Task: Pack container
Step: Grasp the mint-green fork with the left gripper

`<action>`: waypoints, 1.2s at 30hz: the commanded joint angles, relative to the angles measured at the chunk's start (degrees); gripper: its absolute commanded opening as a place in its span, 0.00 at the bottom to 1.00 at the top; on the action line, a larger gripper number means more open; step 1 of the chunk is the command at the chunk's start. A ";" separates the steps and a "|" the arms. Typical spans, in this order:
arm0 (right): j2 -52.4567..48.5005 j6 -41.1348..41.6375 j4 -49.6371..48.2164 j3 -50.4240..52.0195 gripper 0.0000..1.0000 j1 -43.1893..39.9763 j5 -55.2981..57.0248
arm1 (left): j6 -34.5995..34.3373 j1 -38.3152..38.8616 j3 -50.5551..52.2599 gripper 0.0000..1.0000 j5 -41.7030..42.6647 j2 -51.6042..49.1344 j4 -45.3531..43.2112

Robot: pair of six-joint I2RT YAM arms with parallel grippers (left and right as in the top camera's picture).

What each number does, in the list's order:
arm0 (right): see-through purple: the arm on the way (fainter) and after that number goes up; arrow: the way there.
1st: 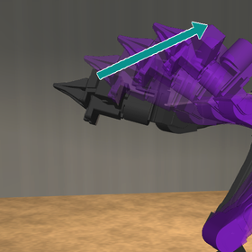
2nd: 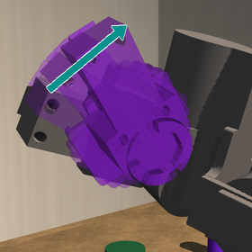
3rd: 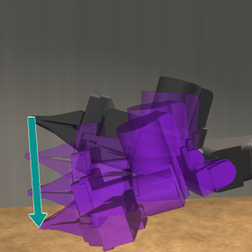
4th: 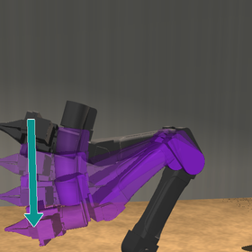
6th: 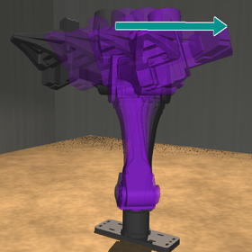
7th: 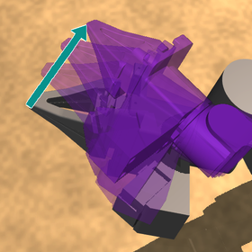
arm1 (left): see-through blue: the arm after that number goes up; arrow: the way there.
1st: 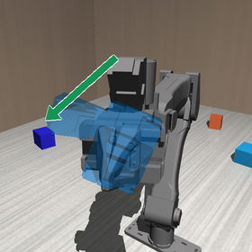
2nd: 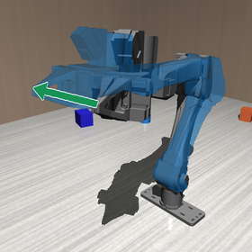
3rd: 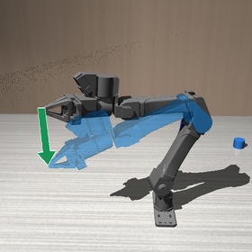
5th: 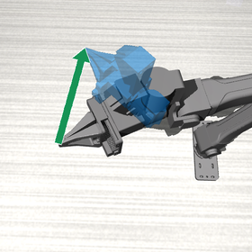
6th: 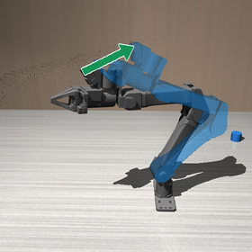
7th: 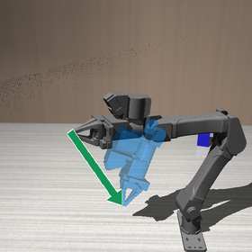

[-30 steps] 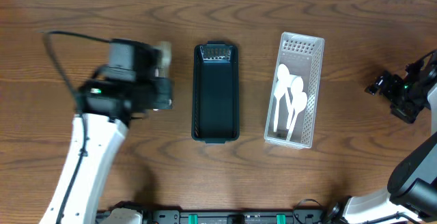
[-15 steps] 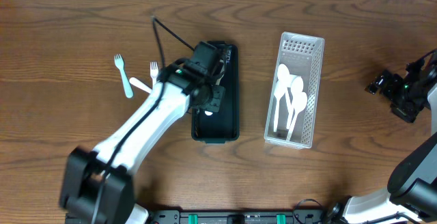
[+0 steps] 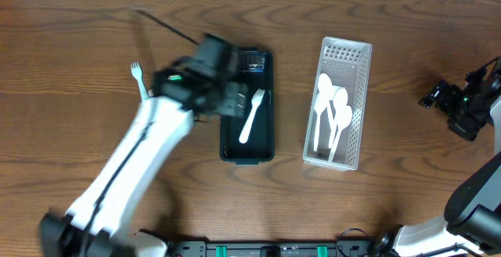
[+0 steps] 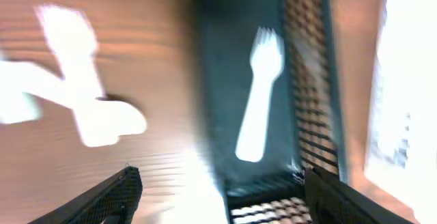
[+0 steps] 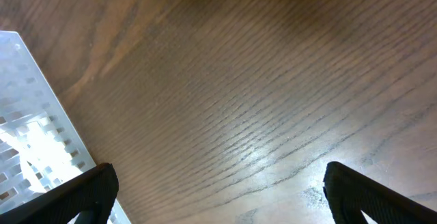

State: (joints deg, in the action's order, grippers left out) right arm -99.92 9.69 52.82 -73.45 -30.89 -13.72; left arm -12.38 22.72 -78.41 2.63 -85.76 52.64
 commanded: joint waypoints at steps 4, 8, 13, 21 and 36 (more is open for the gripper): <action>-0.07 0.59 -0.17 -0.31 0.99 0.22 -0.70 | 1.57 -15.65 1.46 0.82 -9.55 0.28 2.12; -0.07 0.57 -0.31 -0.31 0.99 0.22 -0.70 | -1.49 -25.46 1.53 0.82 -9.07 -6.84 0.09; -0.07 0.57 -0.28 -0.31 0.99 0.22 -0.70 | -1.60 -31.45 1.53 0.80 -8.90 -14.53 -5.66; -0.07 0.57 -0.28 -0.31 0.99 0.22 -0.70 | 7.89 -32.96 1.53 0.79 -3.08 -22.34 -19.93; -0.07 0.57 -0.09 -0.31 0.99 0.22 -0.70 | 7.89 -32.94 1.53 0.64 -3.10 -32.04 -33.46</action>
State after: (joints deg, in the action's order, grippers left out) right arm -99.92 9.69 52.69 -73.45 -30.89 -13.72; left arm -5.10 -10.24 -77.14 -0.36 -116.88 19.55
